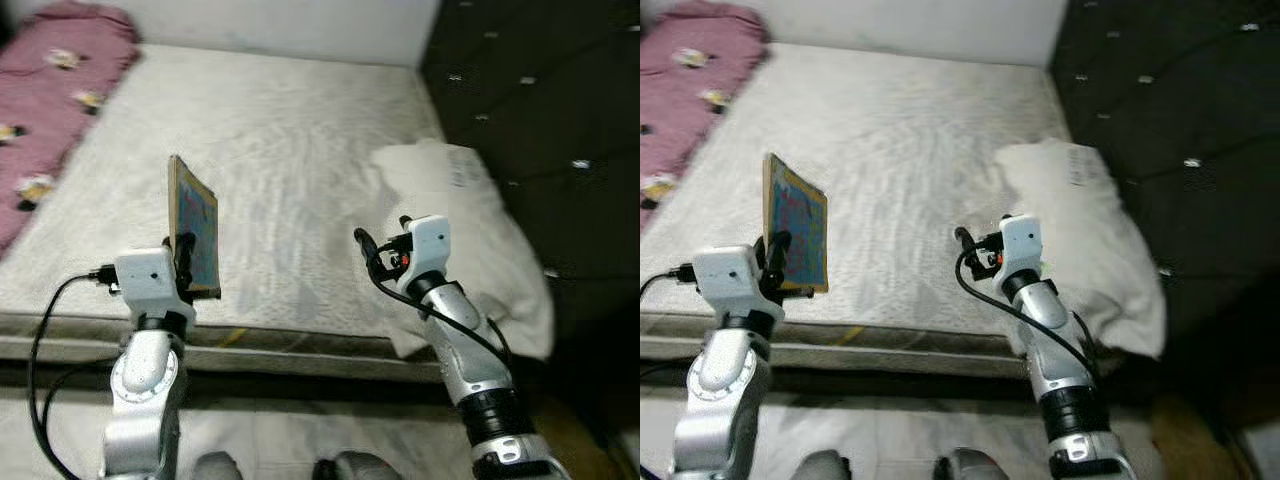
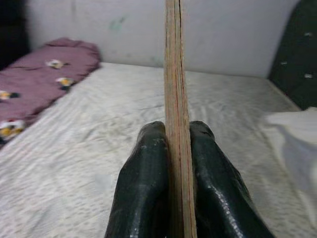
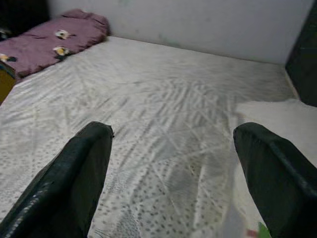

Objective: Clean up the room

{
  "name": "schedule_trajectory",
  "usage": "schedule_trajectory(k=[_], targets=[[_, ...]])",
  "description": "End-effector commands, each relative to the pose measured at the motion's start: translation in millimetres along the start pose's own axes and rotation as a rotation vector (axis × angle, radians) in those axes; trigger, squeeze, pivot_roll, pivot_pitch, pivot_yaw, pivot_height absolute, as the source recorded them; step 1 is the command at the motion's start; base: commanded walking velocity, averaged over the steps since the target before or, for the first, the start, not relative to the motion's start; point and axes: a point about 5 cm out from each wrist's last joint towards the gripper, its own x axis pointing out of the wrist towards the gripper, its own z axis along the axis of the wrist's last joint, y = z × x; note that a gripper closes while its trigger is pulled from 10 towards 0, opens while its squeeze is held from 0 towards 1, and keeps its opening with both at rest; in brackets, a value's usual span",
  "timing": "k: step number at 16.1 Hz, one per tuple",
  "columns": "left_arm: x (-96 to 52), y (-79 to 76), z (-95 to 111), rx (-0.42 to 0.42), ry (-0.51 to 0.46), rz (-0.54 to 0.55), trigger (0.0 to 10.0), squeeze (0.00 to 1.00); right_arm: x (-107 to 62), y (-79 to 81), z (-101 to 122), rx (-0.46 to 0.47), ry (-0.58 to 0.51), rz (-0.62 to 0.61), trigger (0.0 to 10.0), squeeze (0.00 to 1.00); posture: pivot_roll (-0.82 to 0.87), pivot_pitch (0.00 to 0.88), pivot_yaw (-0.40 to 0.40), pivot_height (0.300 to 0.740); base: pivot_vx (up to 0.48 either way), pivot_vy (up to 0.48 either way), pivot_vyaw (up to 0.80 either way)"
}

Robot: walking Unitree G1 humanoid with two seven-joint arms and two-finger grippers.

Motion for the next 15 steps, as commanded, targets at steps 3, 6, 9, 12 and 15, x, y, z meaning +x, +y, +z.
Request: schedule_trajectory(k=[3, 6, 9, 12, 15], targets=[[2.7, -2.5, 16.0, -0.004, -0.076, -0.024, 10.0, 0.00, 1.6, -0.8, 2.1, -0.002, -0.007, -0.003, 10.0, 0.00, 0.01, 0.055, -0.053, 0.740, 0.260, 0.000, 0.00], [2.3, -3.1, 15.6, -0.006, -0.074, -0.030, 10.0, 0.00, 1.4, -1.1, 2.0, -0.005, -0.007, -0.003, 10.0, 0.00, 0.01, 0.055, -0.054, 0.740, 0.279, 0.000, 0.00], [2.4, -3.6, 15.5, -0.009, -0.075, -0.036, 10.0, 0.00, 1.2, -2.3, 2.0, -0.002, -0.005, -0.009, 10.0, 0.00, 0.01, 0.054, -0.054, 0.740, 0.315, 0.000, 0.00], [2.5, -3.9, 15.0, -0.008, -0.073, -0.040, 10.0, 0.00, 1.7, -2.1, 2.7, -0.004, -0.008, -0.008, 10.0, 0.00, 0.01, 0.053, -0.055, 0.740, 0.320, 0.000, 0.00], [2.2, -3.9, 14.2, -0.006, -0.069, -0.043, 10.0, 0.00, 2.3, -1.8, 2.6, -0.003, -0.007, -0.007, 10.0, 0.00, 0.01, 0.052, -0.055, 0.740, 0.328, 0.000, 0.00]])
